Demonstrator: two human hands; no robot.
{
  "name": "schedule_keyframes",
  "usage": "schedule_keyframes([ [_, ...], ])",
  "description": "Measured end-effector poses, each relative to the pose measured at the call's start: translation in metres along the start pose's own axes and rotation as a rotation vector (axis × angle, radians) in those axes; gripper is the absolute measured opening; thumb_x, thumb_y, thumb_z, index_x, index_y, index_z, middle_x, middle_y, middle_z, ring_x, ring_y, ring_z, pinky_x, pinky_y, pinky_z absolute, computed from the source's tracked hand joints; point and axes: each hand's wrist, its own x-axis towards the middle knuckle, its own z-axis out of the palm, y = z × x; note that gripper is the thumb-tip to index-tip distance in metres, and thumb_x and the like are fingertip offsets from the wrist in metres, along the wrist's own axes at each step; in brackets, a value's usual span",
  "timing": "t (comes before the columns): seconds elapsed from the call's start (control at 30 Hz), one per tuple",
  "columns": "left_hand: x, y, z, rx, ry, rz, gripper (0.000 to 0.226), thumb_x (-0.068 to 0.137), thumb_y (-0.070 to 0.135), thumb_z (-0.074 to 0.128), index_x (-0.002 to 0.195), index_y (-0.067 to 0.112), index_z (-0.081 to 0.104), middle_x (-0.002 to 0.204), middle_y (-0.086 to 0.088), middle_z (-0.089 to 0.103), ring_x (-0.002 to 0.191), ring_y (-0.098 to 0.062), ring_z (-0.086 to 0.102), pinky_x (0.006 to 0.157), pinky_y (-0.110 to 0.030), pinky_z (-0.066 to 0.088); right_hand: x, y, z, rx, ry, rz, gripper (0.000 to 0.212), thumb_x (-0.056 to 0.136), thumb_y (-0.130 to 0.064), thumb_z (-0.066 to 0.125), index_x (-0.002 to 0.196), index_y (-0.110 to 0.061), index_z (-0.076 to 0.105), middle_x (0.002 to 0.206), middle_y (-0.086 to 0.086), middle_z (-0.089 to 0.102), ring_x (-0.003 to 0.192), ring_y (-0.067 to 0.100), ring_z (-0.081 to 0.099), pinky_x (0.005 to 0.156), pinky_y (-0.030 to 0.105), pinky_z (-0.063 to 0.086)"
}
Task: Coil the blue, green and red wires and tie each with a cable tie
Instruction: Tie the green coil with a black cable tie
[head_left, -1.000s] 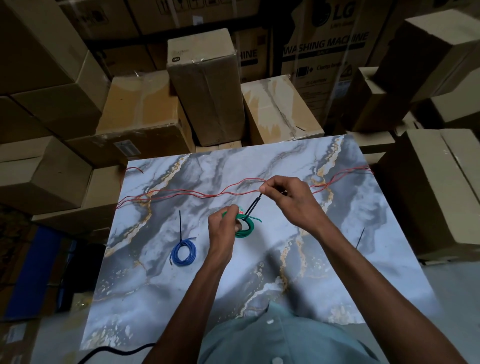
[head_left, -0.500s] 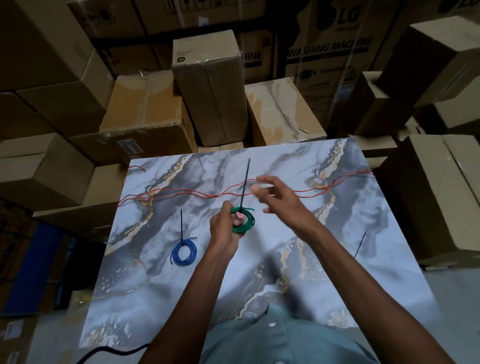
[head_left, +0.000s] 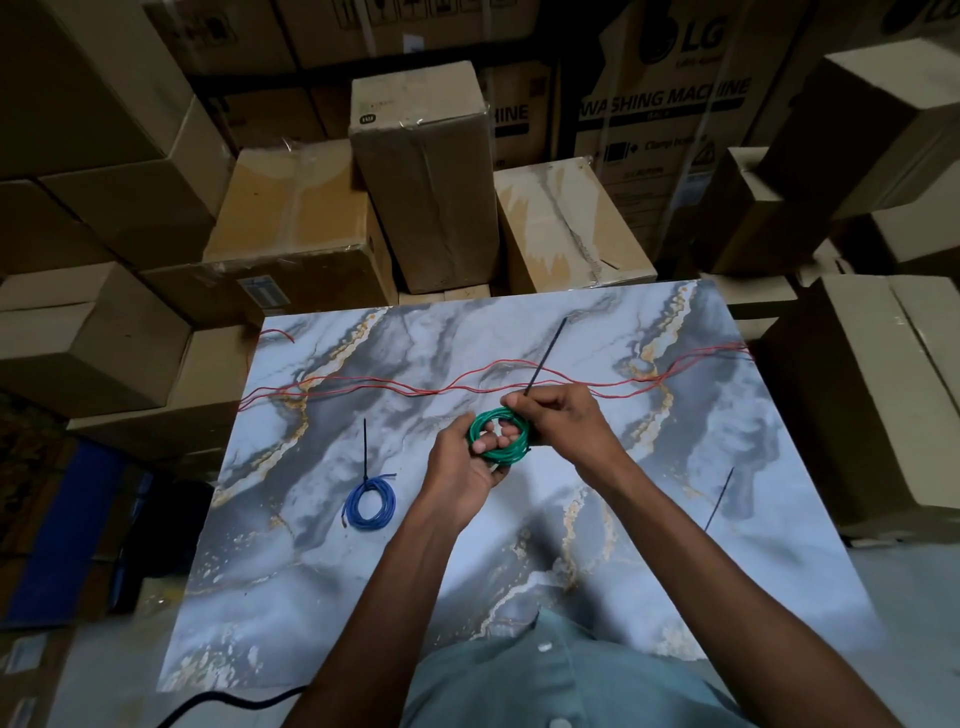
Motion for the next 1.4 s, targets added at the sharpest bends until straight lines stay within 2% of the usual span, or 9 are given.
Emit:
schedule_keyframes([
  [0.17,-0.004,-0.003,-0.002,0.055,-0.007,-0.045,0.042,0.102,0.032,0.040,0.065,0.015,0.045,0.040,0.006,0.028,0.042,-0.010,0.048,0.069,-0.031,0.038,0.000,-0.001,-0.009,-0.083,-0.070,0.013,0.018,0.090,-0.028,0.078,0.091,-0.011,0.084,0.080,0.011,0.076,0.076,0.009,0.062,0.074,0.029,0.057],
  [0.33,-0.007,-0.012,-0.001,0.064,0.049,0.038,0.032,0.099,0.023,0.050,0.069,0.016,0.043,0.042,0.005,0.032,0.037,-0.010,0.038,0.070,-0.034,0.041,0.000,-0.007,-0.023,-0.045,-0.209,0.065,0.018,0.094,-0.016,0.073,0.099,-0.001,0.081,0.088,0.016,0.077,0.079,0.011,0.068,0.081,0.029,0.061],
  [0.5,-0.005,-0.014,0.007,0.209,0.199,0.219,0.015,0.094,0.020,0.052,0.089,0.007,0.056,0.050,0.000,0.036,0.043,-0.013,0.034,0.057,-0.027,0.036,-0.004,-0.009,-0.022,-0.082,-0.058,-0.007,0.012,0.086,-0.008,0.081,0.090,0.003,0.080,0.089,0.012,0.079,0.071,0.011,0.068,0.068,0.023,0.058],
  [0.63,-0.003,-0.019,0.003,0.526,0.321,0.449,0.032,0.085,0.028,0.058,0.074,-0.002,0.062,0.059,-0.006,0.046,0.055,-0.020,0.042,0.051,-0.028,0.036,-0.010,-0.006,-0.013,-0.144,0.010,-0.052,0.010,0.080,-0.003,0.084,0.090,-0.004,0.083,0.079,0.002,0.079,0.067,0.005,0.070,0.069,0.019,0.057],
  [0.73,-0.002,-0.020,-0.001,0.656,0.372,0.541,0.036,0.080,0.037,0.056,0.064,0.006,0.061,0.053,-0.003,0.047,0.058,-0.024,0.042,0.054,-0.037,0.037,-0.014,-0.005,-0.010,-0.005,0.023,-0.028,0.014,0.076,0.000,0.085,0.089,-0.006,0.082,0.073,0.013,0.076,0.060,0.011,0.063,0.062,0.021,0.051],
  [0.93,-0.006,-0.016,0.002,0.586,0.341,0.464,0.036,0.083,0.035,0.054,0.068,0.003,0.057,0.058,-0.004,0.042,0.056,-0.022,0.039,0.054,-0.032,0.033,-0.017,0.003,-0.015,0.254,-0.102,0.100,0.017,0.084,0.002,0.077,0.099,-0.004,0.080,0.080,0.014,0.075,0.067,0.015,0.062,0.068,0.022,0.052],
  [1.07,-0.009,-0.014,0.000,0.285,0.157,0.217,0.022,0.095,0.025,0.050,0.087,0.008,0.061,0.058,-0.003,0.047,0.054,-0.017,0.054,0.068,-0.031,0.046,-0.010,0.000,-0.026,0.013,-0.068,0.030,0.014,0.088,-0.007,0.077,0.102,-0.008,0.079,0.086,0.014,0.078,0.077,0.014,0.072,0.072,0.022,0.056],
  [1.27,-0.010,-0.009,0.004,0.251,0.063,0.158,0.029,0.095,0.041,0.057,0.093,0.015,0.070,0.077,-0.005,0.073,0.074,-0.021,0.067,0.081,-0.042,0.056,-0.005,-0.002,-0.028,0.114,-0.091,0.041,0.013,0.092,-0.001,0.072,0.104,0.002,0.074,0.083,0.019,0.073,0.081,0.027,0.071,0.079,0.031,0.061],
  [1.4,-0.005,-0.007,-0.007,0.309,-0.072,0.117,0.029,0.082,0.040,0.075,0.098,0.015,0.075,0.091,-0.007,0.074,0.082,-0.022,0.066,0.079,-0.038,0.056,-0.005,-0.004,-0.030,0.004,-0.063,0.022,0.012,0.089,-0.008,0.077,0.100,-0.006,0.077,0.084,0.019,0.077,0.075,0.015,0.071,0.069,0.018,0.054],
])
